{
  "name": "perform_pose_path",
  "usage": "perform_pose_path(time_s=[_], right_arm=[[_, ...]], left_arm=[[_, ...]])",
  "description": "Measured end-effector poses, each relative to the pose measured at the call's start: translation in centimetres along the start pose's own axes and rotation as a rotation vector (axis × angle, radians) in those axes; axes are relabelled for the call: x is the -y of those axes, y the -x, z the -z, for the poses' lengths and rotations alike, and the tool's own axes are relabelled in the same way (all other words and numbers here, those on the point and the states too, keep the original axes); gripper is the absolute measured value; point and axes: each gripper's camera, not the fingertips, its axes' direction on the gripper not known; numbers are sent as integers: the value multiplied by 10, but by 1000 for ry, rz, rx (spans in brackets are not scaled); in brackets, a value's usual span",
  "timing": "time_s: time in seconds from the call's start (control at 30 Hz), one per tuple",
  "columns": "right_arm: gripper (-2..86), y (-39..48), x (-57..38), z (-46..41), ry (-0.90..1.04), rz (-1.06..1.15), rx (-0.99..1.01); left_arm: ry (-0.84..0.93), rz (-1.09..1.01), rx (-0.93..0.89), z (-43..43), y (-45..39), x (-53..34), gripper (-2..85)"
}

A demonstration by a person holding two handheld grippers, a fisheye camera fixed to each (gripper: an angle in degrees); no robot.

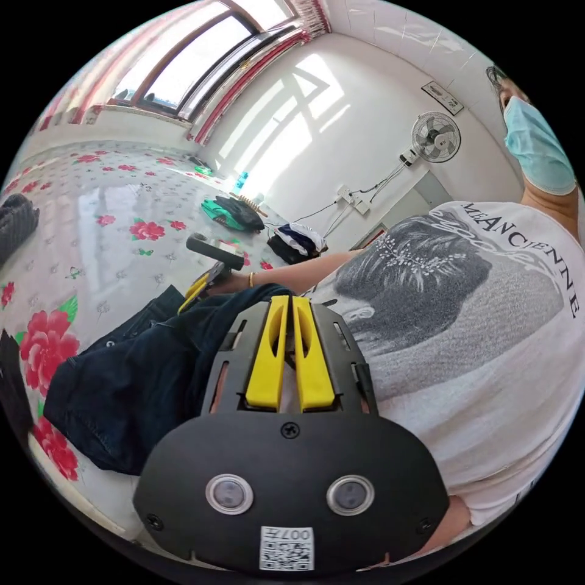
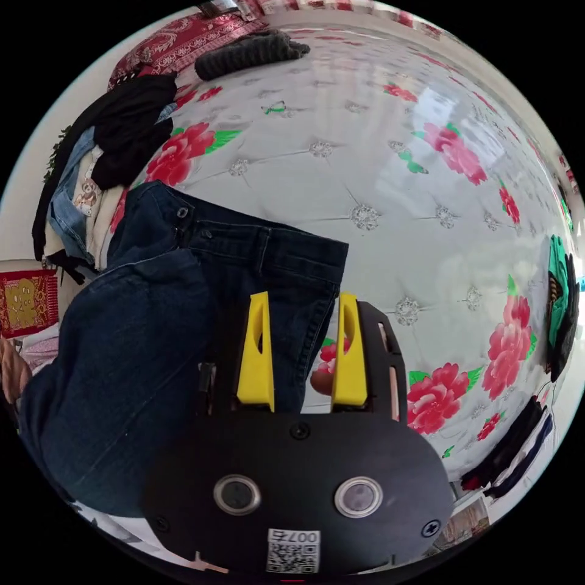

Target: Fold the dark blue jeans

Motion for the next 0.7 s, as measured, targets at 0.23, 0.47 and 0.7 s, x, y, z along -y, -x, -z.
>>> perform_pose_path(time_s=[0.23, 0.47, 0.7], right_arm=[[118, 7, -16, 3, -76, 11, -3], [57, 19, -19, 8, -28, 99, 1], [17, 12, -48, 45, -174, 109, 68]], left_arm=[[-99, 520, 506, 88, 69, -99, 37], [47, 865, 523, 37, 143, -165, 153], [297, 919, 601, -16, 198, -120, 78]])
